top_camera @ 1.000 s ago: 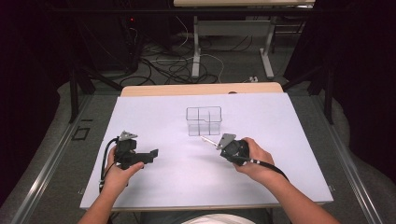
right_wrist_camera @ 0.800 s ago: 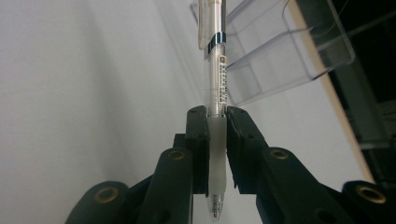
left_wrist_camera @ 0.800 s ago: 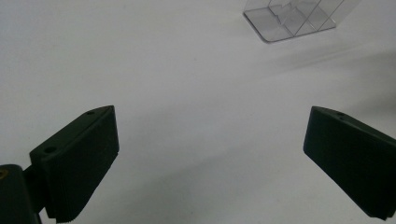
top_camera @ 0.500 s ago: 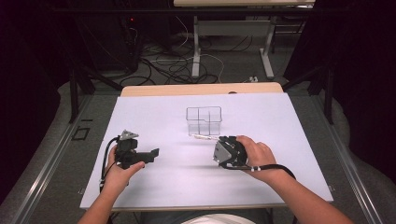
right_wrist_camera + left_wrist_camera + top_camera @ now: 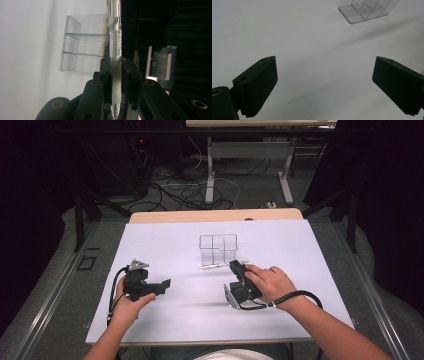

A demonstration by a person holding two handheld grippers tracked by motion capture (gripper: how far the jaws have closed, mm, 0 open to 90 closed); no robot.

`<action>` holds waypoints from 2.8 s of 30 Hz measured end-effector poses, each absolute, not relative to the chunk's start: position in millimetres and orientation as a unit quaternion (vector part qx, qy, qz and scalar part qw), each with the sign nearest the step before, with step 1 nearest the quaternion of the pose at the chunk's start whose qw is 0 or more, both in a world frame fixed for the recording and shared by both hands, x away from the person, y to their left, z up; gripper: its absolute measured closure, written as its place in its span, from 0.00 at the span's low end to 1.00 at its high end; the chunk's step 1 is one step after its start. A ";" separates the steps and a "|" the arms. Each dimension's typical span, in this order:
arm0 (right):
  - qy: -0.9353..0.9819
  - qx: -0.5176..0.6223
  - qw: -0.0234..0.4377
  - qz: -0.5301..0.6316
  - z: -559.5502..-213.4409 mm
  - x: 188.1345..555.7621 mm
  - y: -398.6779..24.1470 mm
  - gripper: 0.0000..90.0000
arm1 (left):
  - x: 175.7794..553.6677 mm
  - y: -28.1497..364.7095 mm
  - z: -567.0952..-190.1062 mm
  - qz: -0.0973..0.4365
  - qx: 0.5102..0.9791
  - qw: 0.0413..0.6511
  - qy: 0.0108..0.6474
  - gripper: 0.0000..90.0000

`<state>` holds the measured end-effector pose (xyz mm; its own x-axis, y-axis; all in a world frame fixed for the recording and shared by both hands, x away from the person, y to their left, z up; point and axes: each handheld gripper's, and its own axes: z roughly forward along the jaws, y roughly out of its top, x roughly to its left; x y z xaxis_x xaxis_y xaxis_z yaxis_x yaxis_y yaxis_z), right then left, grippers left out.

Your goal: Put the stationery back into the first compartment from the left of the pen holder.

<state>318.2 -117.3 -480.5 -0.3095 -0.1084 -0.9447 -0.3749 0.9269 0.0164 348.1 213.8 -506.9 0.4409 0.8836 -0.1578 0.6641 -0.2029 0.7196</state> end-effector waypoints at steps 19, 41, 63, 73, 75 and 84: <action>0.705 -0.336 0.624 0.013 -487.3 314.0 -110.5 0.89 | 347.0 201.7 -496.8 0.166 0.789 0.363 0.467 0.19; 0.707 -0.382 0.595 0.004 -499.8 312.4 -102.9 0.89 | 352.9 149.4 -468.6 0.136 0.855 0.374 0.333 0.37; 0.717 -0.391 0.577 -0.003 -505.0 306.7 -96.9 0.89 | 356.9 107.5 -466.0 0.126 0.887 0.357 0.264 0.48; 0.719 -0.394 0.573 0.009 -505.5 304.6 -94.4 0.89 | 355.4 98.6 -463.0 0.118 0.904 0.336 0.236 0.50; 0.719 -0.393 0.573 0.005 -504.9 304.1 -93.7 0.89 | 355.1 96.1 -464.1 0.121 0.902 0.341 0.235 0.52; 0.716 -0.399 0.573 0.009 -505.3 303.8 -91.6 0.89 | 357.4 85.1 -465.1 0.113 0.911 0.329 0.221 0.61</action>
<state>303.8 -91.6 -505.3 -0.0255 -0.5611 -0.8273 -0.5823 0.6810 -0.4440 357.4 85.1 -465.1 0.8767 0.4773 0.0598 0.3287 -0.6852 0.6500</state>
